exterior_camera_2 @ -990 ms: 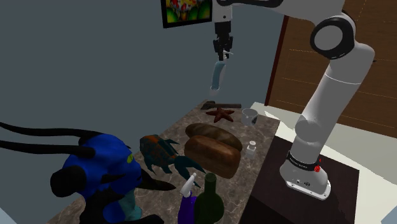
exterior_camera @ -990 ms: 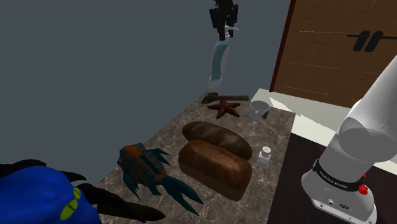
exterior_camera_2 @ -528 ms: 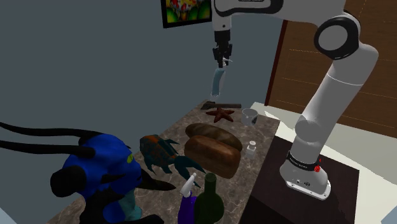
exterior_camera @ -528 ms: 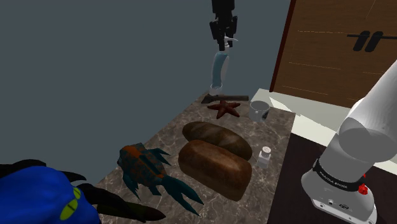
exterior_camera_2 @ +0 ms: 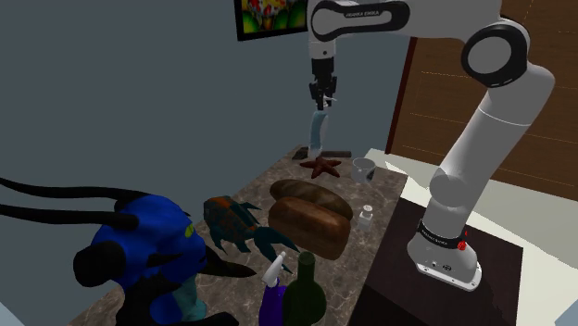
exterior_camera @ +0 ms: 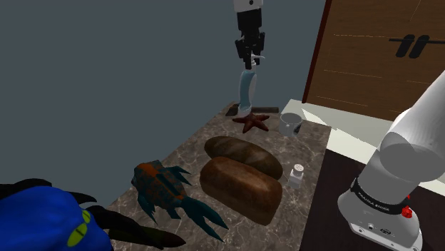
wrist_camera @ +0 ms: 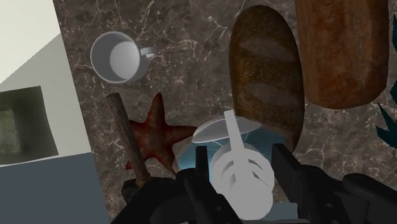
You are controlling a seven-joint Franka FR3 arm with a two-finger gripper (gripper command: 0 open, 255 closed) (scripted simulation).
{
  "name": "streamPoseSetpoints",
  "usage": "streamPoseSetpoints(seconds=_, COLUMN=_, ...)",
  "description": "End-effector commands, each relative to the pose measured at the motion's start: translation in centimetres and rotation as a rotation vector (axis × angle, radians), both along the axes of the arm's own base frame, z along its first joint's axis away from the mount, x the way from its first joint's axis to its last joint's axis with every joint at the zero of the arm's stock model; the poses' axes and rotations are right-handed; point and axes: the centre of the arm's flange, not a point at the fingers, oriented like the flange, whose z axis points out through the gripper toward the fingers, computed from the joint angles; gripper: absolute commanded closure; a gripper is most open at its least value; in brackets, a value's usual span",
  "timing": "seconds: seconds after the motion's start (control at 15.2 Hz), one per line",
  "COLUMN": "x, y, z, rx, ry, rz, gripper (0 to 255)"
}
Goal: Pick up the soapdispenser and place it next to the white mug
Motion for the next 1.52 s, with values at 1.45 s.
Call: streamPoseSetpoints(seconds=1.45, x=0.0, y=0.0, z=-12.7, rx=0.000, ry=-0.001, rz=0.000, gripper=255)
